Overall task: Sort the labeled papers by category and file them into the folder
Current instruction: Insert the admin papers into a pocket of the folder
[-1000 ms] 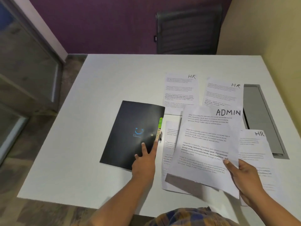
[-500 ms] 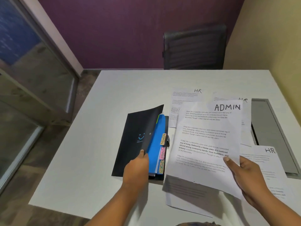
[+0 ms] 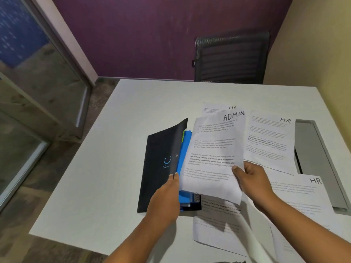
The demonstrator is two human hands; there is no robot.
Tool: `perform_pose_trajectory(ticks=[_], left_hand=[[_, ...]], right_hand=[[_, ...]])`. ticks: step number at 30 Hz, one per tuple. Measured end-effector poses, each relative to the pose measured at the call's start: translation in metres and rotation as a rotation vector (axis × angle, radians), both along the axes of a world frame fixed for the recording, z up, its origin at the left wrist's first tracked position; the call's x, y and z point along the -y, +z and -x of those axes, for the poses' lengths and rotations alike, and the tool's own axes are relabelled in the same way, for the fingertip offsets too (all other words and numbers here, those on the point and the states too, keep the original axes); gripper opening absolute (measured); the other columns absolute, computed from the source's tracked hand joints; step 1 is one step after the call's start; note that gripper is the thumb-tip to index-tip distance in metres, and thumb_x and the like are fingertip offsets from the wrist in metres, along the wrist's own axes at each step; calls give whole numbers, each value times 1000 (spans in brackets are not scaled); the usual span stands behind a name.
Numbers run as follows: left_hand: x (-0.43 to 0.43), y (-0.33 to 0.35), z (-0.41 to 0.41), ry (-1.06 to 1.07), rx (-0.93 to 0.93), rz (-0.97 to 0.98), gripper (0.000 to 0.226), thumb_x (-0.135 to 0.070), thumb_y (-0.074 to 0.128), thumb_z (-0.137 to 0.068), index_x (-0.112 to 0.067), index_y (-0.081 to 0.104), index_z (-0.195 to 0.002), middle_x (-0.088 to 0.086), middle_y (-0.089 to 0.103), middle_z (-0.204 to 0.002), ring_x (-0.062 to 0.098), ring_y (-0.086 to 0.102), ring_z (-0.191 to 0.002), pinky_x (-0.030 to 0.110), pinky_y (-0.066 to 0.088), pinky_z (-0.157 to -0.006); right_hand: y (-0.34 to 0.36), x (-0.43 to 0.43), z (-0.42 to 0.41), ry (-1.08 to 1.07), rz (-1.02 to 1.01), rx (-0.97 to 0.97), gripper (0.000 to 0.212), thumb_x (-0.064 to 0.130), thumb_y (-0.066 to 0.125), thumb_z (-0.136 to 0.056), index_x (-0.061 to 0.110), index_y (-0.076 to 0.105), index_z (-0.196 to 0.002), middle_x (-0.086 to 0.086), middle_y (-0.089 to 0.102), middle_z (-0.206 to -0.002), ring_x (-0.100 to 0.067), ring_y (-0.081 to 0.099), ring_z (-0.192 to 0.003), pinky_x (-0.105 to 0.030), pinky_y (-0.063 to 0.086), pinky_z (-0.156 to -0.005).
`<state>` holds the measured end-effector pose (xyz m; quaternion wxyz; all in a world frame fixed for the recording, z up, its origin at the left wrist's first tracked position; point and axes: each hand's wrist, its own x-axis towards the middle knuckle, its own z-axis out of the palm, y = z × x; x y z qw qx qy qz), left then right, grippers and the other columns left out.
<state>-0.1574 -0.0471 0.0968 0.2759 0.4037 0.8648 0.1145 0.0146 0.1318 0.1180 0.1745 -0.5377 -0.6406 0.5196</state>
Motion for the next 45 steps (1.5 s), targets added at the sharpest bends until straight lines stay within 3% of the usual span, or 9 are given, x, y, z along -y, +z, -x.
perform_pose_trajectory(ticks=[12,16,19,21,26,33,36,40,45], left_hand=[[4,14,-1,51,17,-60,62,-27,50,-99,-38,15,-149,-10,57,-121,11,60,-100,28,59,-85],[8,18,-8,145,130,-78,44,-50,24,-102,-38,27,-144,-19,55,-108,8,60,-90,2,47,-63],[8,-2,-4,-56,-45,-116,129,-68,-38,-50,-21,28,-150,-4,50,-140,19,62,-112,20,53,-83],[8,-7,-6,-56,-86,-121,141,-61,-45,-38,-18,24,-153,-1,41,-151,20,59,-121,29,51,-91],[4,0,-21,330,256,-93,70,-77,7,-86,-44,45,-135,-10,68,-103,15,69,-91,19,56,-74],[1,-2,-30,185,85,-20,66,-76,15,-89,-34,59,-116,-6,67,-90,13,66,-80,12,44,-63],[-2,0,-32,113,69,-23,85,-76,2,-83,-26,57,-125,-3,66,-109,17,66,-90,20,51,-75],[-1,-4,-33,-109,14,248,40,-47,39,-101,-22,48,-132,-3,56,-119,11,51,-99,28,43,-102],[-7,4,-30,-10,19,189,72,-35,57,-97,-21,16,-155,-1,42,-146,12,61,-103,23,52,-89]], right_hand=[[-9,17,32,260,-14,180,23,25,56,-97,16,74,-87,2,77,-83,-17,72,-77,-30,56,-66],[-15,18,51,278,-16,214,24,27,56,-96,12,73,-88,-1,76,-84,-19,71,-77,-35,59,-69],[-21,22,67,284,-6,223,21,25,55,-97,13,71,-93,-1,74,-90,-18,68,-79,-24,51,-58],[-28,27,78,281,15,235,24,24,55,-97,11,71,-109,-5,73,-101,-22,68,-87,-27,54,-67],[-43,39,100,264,-32,362,28,21,57,-96,1,66,-114,-15,69,-116,-30,65,-103,-29,51,-85],[-57,44,115,406,-41,624,24,13,62,-91,4,61,-113,-13,66,-116,-27,65,-108,-30,52,-87],[-64,45,115,419,-45,648,28,15,60,-94,6,57,-120,-12,64,-122,-26,63,-113,-30,51,-91],[-63,46,109,366,22,551,33,28,64,-91,10,56,-117,-8,64,-117,-26,63,-108,-31,54,-88],[-51,42,74,257,-1,321,29,27,69,-83,16,62,-109,0,68,-102,-20,64,-99,-28,50,-85]])
